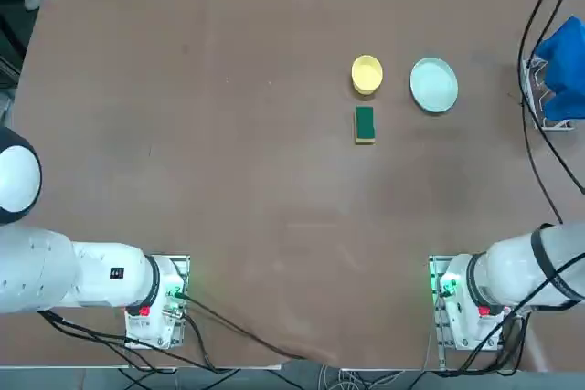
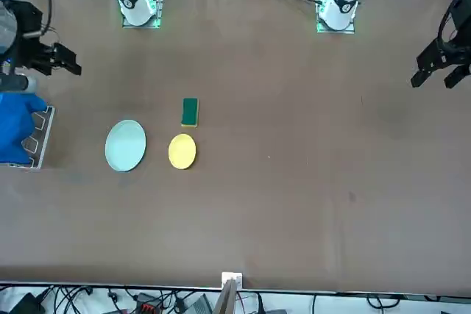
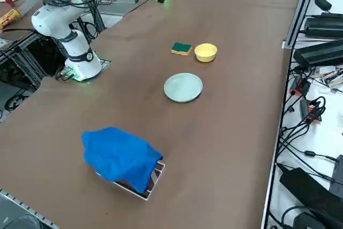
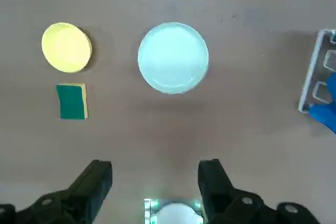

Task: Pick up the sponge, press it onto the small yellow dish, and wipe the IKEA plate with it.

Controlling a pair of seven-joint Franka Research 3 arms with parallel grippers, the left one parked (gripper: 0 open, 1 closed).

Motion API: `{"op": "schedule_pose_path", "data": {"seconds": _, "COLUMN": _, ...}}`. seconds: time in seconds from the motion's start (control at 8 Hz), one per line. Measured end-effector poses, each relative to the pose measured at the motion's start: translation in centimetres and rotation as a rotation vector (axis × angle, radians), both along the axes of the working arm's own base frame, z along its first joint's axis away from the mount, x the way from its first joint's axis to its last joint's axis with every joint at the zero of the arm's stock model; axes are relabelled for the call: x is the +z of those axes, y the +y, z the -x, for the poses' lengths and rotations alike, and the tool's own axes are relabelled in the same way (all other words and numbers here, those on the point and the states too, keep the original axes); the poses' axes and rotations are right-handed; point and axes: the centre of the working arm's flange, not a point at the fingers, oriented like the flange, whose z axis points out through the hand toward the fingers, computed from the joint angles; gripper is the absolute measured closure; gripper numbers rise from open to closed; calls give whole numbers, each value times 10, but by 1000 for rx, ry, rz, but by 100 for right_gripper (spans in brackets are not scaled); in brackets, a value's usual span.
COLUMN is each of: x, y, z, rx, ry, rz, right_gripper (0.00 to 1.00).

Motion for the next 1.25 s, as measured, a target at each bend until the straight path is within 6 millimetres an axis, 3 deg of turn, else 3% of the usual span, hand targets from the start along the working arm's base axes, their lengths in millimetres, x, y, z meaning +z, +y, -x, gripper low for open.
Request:
{"op": "schedule_pose_path", "data": {"seconds": 0.38, "x": -72, "y": 44, "z": 6, "rx": -11, "ry": -68, "rz": 7, "right_gripper": 0}}
{"op": "schedule_pose_path", "data": {"seconds": 0.88, "x": -152, "y": 118, "z": 36, "rx": -119, "ry": -132, "rz": 12, "right_gripper": 0}}
{"op": "schedule_pose_path", "data": {"seconds": 1.25, "x": -208, "y": 160, "z": 62, "rx": -154, "ry": -175, "rz": -6, "right_gripper": 0}}
